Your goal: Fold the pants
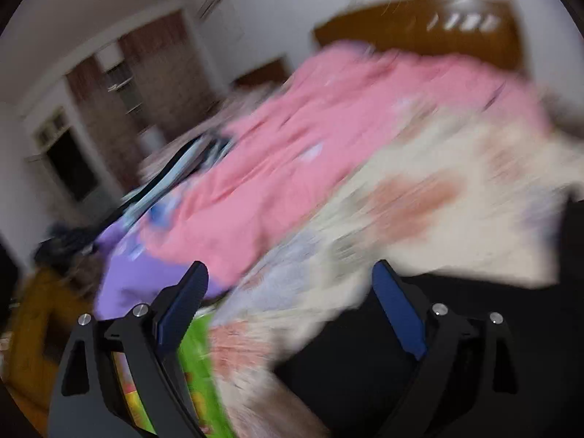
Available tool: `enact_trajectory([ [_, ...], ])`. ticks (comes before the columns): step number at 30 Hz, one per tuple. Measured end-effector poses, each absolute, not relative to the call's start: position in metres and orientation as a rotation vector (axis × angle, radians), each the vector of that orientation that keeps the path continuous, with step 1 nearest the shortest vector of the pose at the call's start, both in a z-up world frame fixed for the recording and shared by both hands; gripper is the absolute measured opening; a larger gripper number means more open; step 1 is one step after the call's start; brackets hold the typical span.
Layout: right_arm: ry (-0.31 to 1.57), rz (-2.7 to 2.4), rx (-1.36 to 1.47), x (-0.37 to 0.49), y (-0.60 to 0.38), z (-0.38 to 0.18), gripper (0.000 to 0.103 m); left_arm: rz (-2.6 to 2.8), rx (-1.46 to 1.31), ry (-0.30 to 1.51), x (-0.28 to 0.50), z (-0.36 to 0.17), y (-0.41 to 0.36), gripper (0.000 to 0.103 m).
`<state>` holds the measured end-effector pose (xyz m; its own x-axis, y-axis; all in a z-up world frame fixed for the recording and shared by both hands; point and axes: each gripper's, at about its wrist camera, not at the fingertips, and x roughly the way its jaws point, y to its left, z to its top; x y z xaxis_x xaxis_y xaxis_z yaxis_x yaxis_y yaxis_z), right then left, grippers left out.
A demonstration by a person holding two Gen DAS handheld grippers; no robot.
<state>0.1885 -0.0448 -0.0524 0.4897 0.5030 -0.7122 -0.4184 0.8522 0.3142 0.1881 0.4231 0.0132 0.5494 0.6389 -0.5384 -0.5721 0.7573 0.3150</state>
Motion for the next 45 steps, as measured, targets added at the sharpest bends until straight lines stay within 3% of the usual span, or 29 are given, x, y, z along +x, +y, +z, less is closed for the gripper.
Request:
enact_trajectory([
  [2, 0.902, 0.56, 0.1, 0.189, -0.044, -0.053, 0.099, 0.512, 0.095, 0.652, 0.191, 0.032, 0.372, 0.101],
  [5, 0.901, 0.556, 0.086, 0.188, -0.043, -0.053, 0.099, 0.169, 0.181, 0.687, 0.214, 0.034, 0.274, 0.101],
  [7, 0.9, 0.558, 0.089, 0.188, -0.044, -0.053, 0.099, 0.024, 0.296, 0.713, 0.236, 0.018, 0.207, 0.101],
  [11, 0.898, 0.574, 0.125, 0.19, -0.049, -0.054, 0.099, 0.024, 0.416, 0.816, 0.288, -0.03, 0.149, 0.1],
  [16, 0.889, 0.597, 0.186, 0.19, -0.056, -0.054, 0.099, 0.071, 0.263, 0.977, 0.331, -0.064, 0.17, 0.05],
  [17, 0.889, 0.599, 0.188, 0.19, -0.057, -0.054, 0.099, 0.1, 0.247, 0.998, 0.331, -0.064, 0.179, 0.027],
  [18, 0.889, 0.6, 0.19, 0.19, -0.057, -0.053, 0.099, 0.095, 0.237, 0.977, 0.327, -0.06, 0.182, 0.012],
  [19, 0.888, 0.601, 0.192, 0.19, -0.057, -0.053, 0.099, 0.086, 0.208, 0.925, 0.317, -0.049, 0.187, 0.008],
  [25, 0.884, 0.614, 0.216, 0.189, -0.06, -0.053, 0.099, 0.242, -0.169, 0.635, 0.224, 0.031, 0.29, 0.008],
  [29, 0.884, 0.614, 0.217, 0.189, -0.059, -0.053, 0.099, 0.364, -0.517, 0.617, 0.152, 0.007, 0.404, 0.01],
  [31, 0.884, 0.612, 0.212, 0.189, -0.058, -0.053, 0.099, 0.383, -0.66, 0.641, 0.129, -0.023, 0.445, 0.021],
  [32, 0.885, 0.612, 0.21, 0.189, -0.059, -0.053, 0.099, 0.415, -0.694, 0.666, 0.12, -0.044, 0.464, 0.04],
  [34, 0.886, 0.61, 0.204, 0.189, -0.058, -0.053, 0.099, 0.396, -0.739, 0.66, 0.113, -0.066, 0.484, 0.043],
  [36, 0.887, 0.609, 0.2, 0.189, -0.058, -0.053, 0.099, 0.314, -0.809, 0.586, 0.104, -0.067, 0.492, 0.057],
  [38, 0.886, 0.608, 0.198, 0.189, -0.058, -0.053, 0.099, 0.287, -0.83, 0.554, 0.104, -0.064, 0.492, 0.063],
  [43, 0.888, 0.6, 0.178, 0.188, -0.057, -0.053, 0.099, 0.33, -0.717, 0.565, 0.106, -0.057, 0.476, 0.062],
  [44, 0.889, 0.599, 0.174, 0.188, -0.057, -0.053, 0.099, 0.34, -0.714, 0.561, 0.106, -0.059, 0.473, 0.056],
  [45, 0.889, 0.598, 0.173, 0.188, -0.057, -0.053, 0.099, 0.353, -0.715, 0.558, 0.104, -0.063, 0.474, 0.043],
])
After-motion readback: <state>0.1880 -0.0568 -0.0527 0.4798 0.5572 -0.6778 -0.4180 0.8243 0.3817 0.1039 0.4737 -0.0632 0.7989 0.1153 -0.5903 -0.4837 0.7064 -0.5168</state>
